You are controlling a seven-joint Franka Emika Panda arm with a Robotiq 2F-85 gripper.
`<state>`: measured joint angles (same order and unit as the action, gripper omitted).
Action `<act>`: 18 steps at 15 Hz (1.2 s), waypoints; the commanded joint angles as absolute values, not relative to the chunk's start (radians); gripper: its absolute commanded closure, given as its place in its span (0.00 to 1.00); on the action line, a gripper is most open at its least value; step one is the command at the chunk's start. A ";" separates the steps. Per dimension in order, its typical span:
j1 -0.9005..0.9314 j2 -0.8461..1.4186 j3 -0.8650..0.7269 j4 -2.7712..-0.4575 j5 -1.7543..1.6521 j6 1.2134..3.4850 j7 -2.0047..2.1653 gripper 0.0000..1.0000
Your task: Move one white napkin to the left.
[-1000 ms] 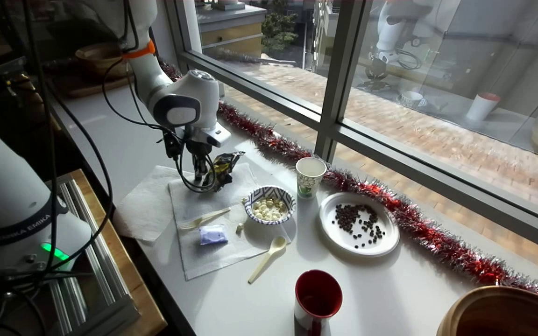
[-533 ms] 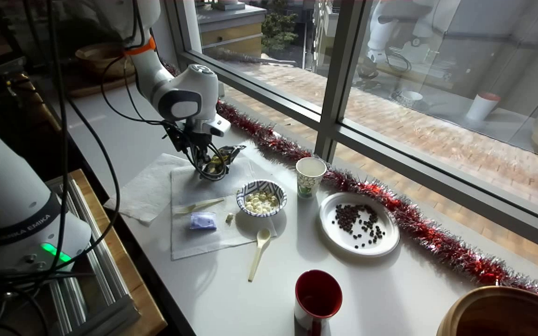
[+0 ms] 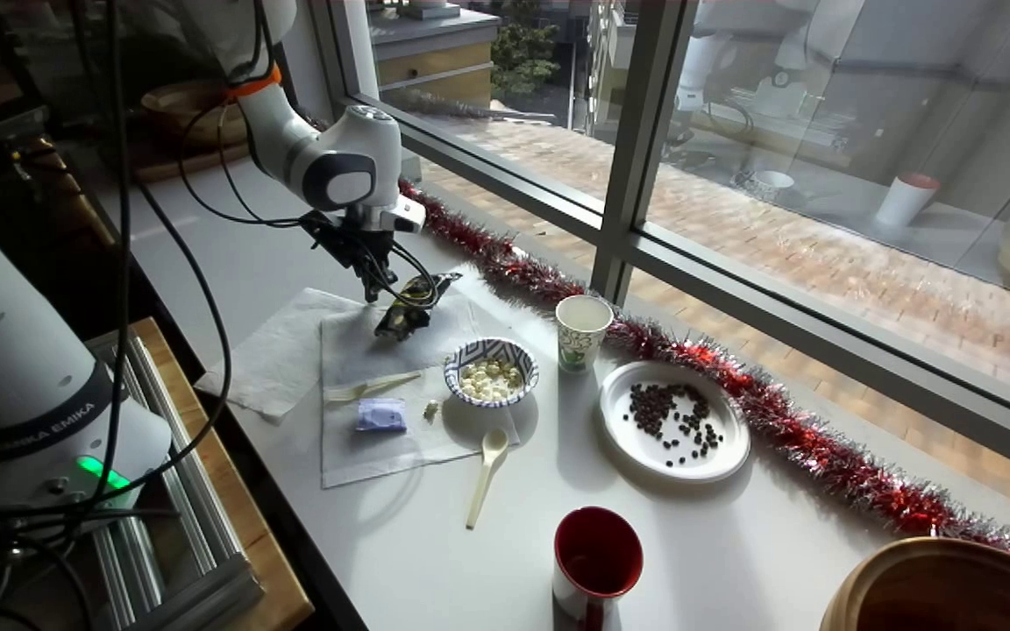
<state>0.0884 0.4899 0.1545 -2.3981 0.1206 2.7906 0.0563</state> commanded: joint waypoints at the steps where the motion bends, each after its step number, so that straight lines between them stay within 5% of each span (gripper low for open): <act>1: 0.087 0.459 0.159 -2.380 0.143 2.658 0.080 1.00; 18: 0.111 0.491 0.065 -2.377 0.132 2.605 0.231 0.99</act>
